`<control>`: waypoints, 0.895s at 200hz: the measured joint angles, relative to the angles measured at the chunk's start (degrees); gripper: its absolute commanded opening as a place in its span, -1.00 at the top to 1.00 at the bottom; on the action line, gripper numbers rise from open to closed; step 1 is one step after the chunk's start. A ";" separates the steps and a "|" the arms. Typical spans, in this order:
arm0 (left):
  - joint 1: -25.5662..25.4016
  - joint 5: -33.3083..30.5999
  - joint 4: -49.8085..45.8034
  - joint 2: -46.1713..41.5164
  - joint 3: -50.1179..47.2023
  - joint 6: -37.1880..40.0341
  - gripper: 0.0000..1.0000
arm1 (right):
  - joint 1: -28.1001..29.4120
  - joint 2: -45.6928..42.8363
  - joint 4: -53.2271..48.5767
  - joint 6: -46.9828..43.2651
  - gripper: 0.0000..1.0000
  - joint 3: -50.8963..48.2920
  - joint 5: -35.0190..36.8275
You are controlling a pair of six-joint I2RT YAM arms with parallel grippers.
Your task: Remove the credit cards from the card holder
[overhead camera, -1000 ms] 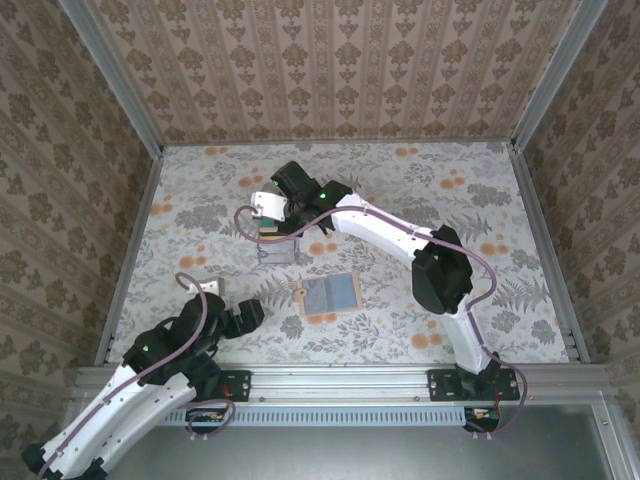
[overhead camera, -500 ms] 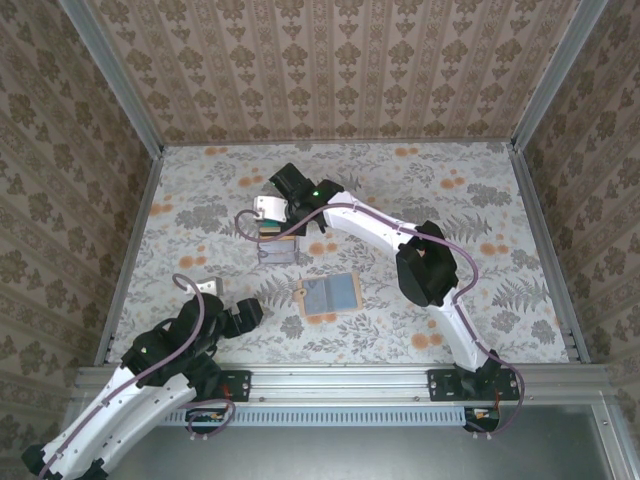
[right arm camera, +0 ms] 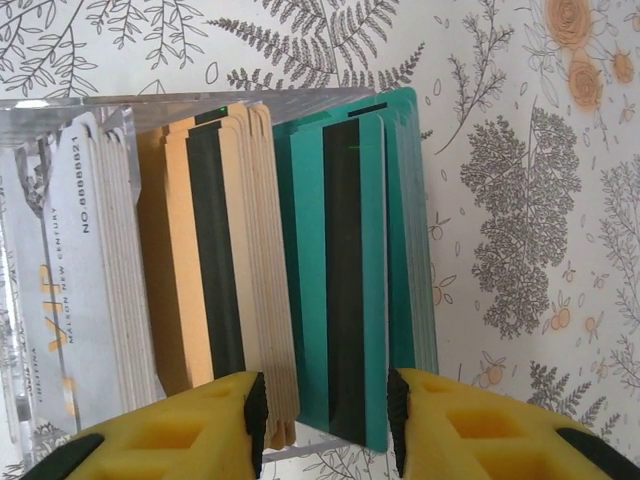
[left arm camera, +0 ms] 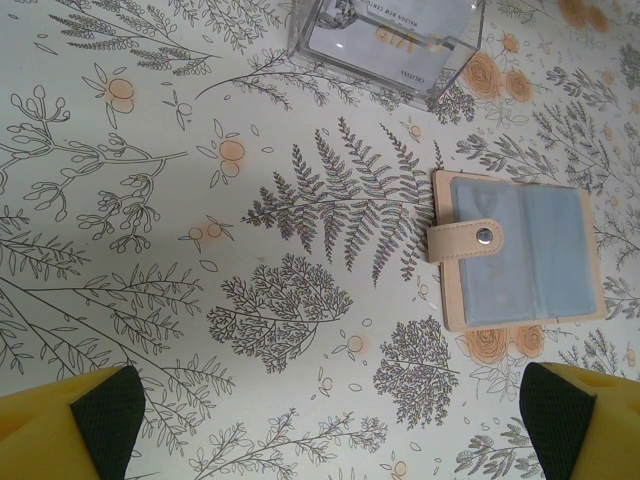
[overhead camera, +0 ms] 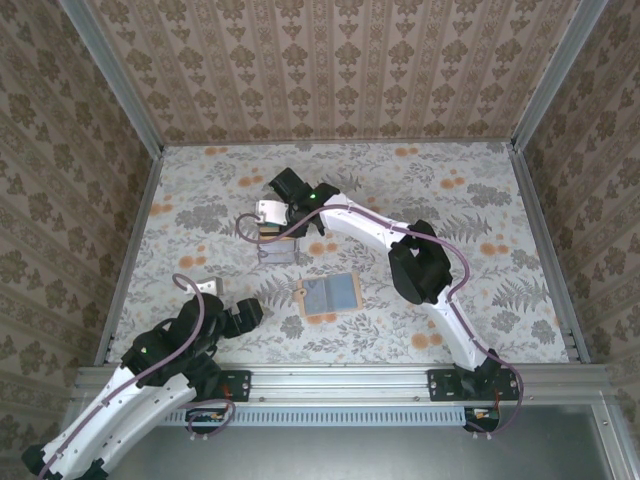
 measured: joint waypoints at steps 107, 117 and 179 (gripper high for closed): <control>0.00 1.57 2.16 2.45 -0.09 0.04 -0.99 | -0.50 -9.51 8.17 12.72 0.05 -12.00 2.12; 0.00 2.45 3.67 3.67 -0.20 0.07 -0.97 | -0.48 -13.03 9.68 15.56 0.04 -15.80 2.14; -1.01 7.28 18.32 15.58 -3.50 -0.09 -0.59 | -0.50 -39.36 20.85 37.68 -0.01 -44.17 3.06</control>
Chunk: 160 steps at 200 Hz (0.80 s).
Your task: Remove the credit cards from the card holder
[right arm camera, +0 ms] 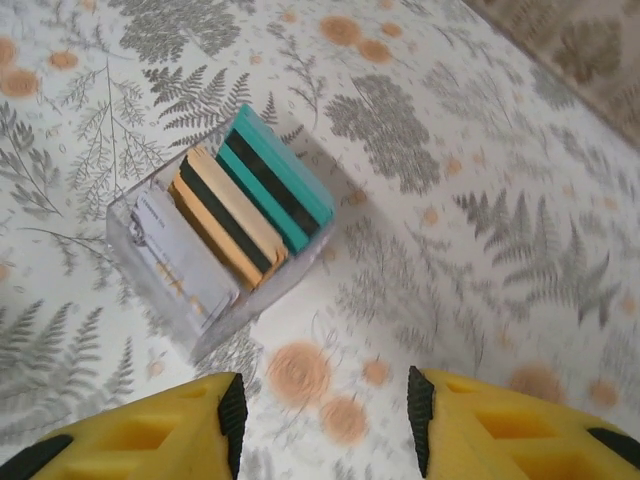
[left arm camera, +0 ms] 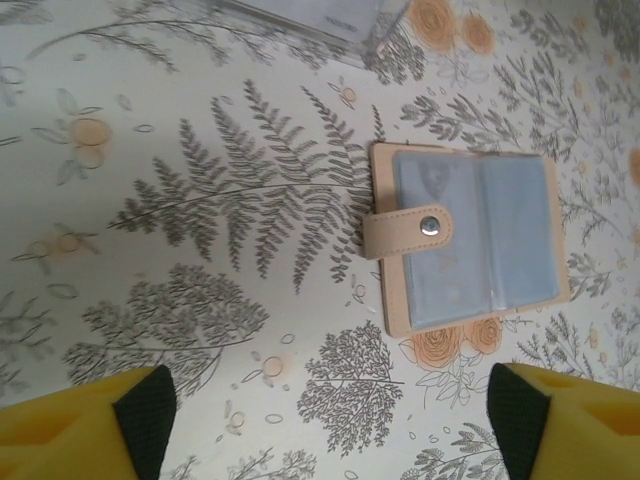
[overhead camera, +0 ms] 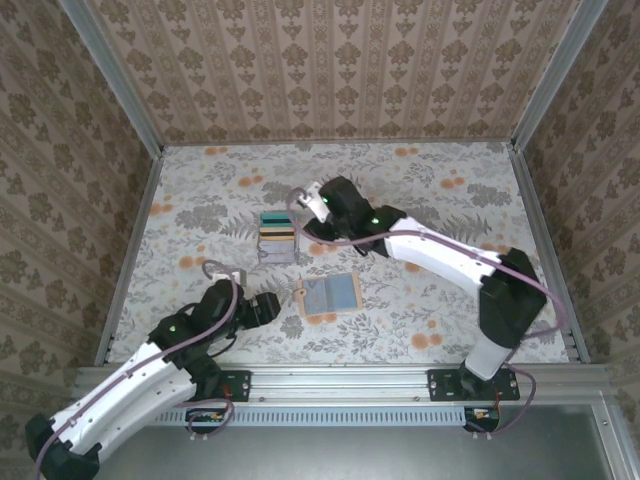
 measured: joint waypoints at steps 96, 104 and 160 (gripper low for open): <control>-8.87 -0.72 21.03 24.24 0.22 -0.94 -0.02 | -0.24 -21.94 7.08 27.98 0.17 -35.36 -3.61; -9.07 -0.74 22.32 26.80 0.55 -0.96 0.02 | -0.24 -22.12 8.37 29.62 0.18 -37.44 -4.33; -9.31 0.28 28.11 39.76 5.44 -0.02 0.30 | 0.09 -18.36 15.50 37.48 0.35 -43.32 -6.91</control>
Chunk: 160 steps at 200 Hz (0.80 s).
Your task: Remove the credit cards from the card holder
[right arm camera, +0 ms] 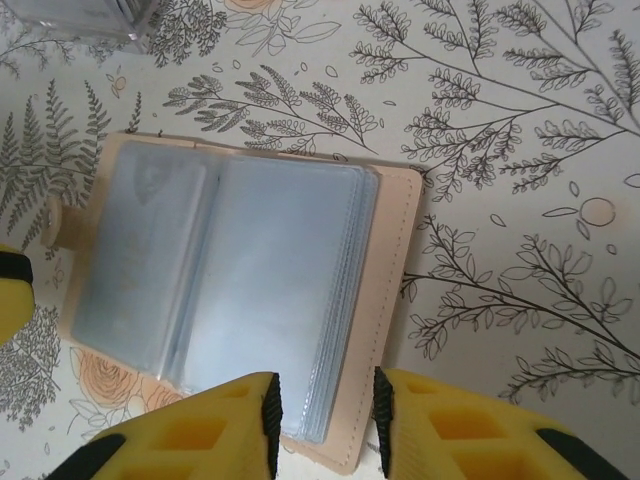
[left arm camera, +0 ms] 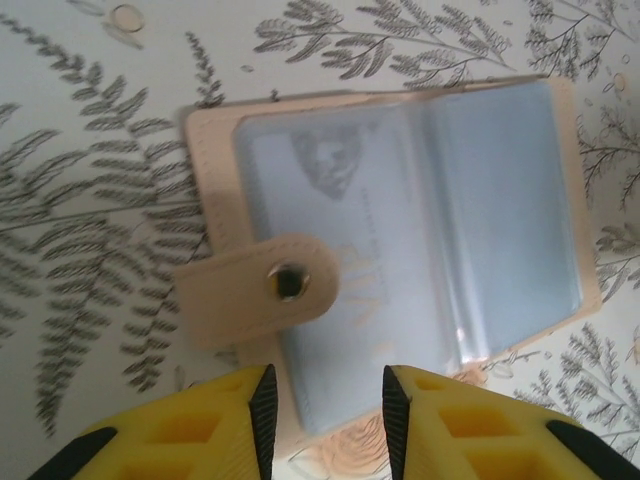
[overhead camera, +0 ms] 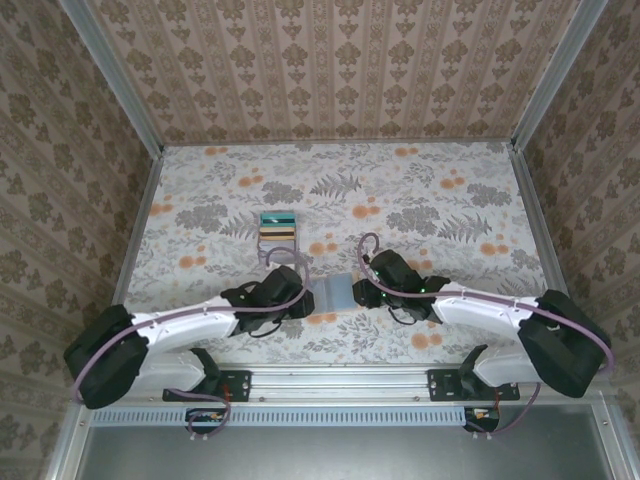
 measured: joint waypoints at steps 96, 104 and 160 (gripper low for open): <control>0.02 0.28 1.81 5.70 1.31 0.11 0.33 | 1.27 6.45 2.69 3.93 0.35 -0.35 2.29; 0.02 0.28 1.84 5.81 1.31 0.11 0.33 | 1.36 6.45 2.69 4.00 0.35 -0.37 2.58; 0.13 0.68 2.58 7.82 1.84 0.11 0.35 | 1.86 7.34 2.69 4.37 0.35 -0.46 3.54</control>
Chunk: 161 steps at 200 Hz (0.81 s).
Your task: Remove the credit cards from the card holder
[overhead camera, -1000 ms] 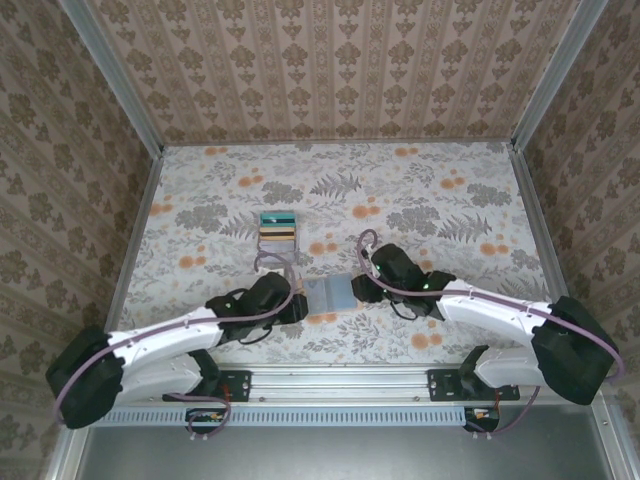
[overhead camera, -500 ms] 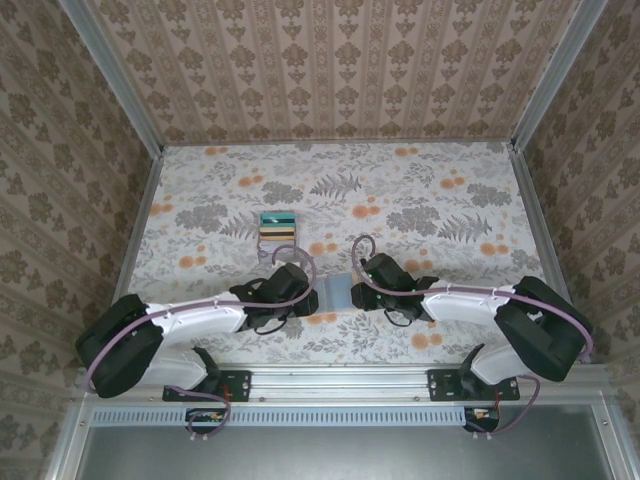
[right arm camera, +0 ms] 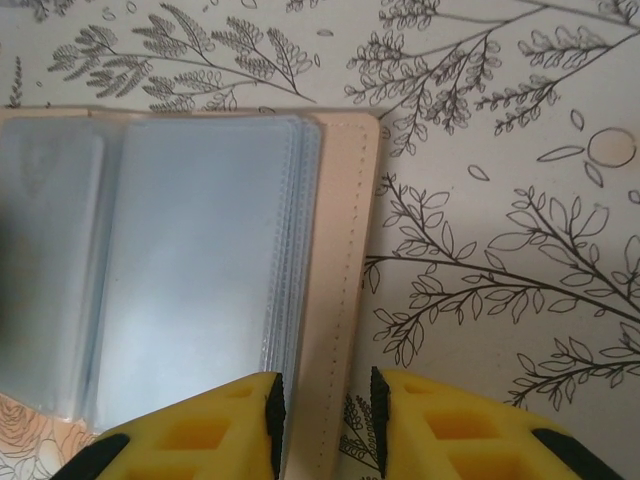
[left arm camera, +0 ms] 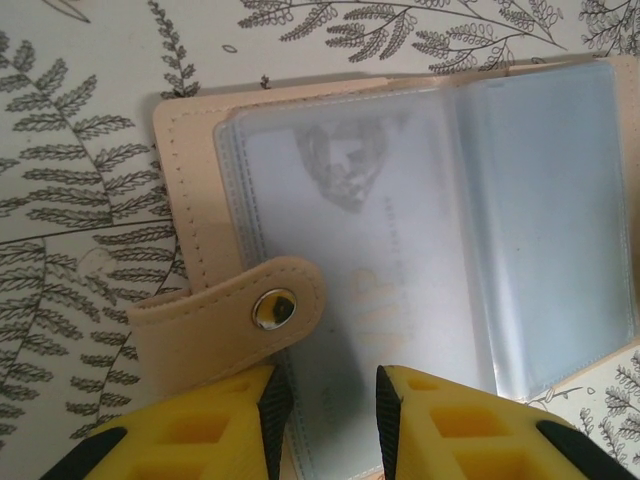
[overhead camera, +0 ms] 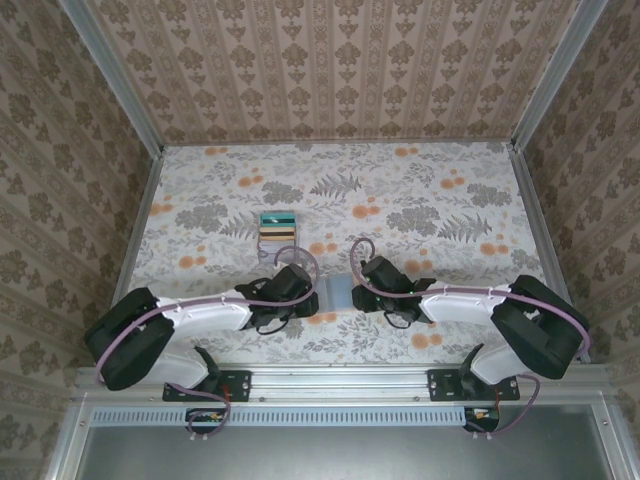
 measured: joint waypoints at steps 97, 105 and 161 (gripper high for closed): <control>-0.02 2.82 3.10 0.66 0.48 0.55 -0.12 | 0.61 1.31 1.62 1.49 0.37 0.02 0.35; 0.00 3.08 3.39 0.66 0.48 0.52 -0.14 | 0.63 1.38 1.73 1.51 0.37 0.02 0.42; -0.02 4.98 6.75 0.66 0.48 0.92 -0.25 | 0.83 1.68 2.43 1.68 0.37 0.02 0.50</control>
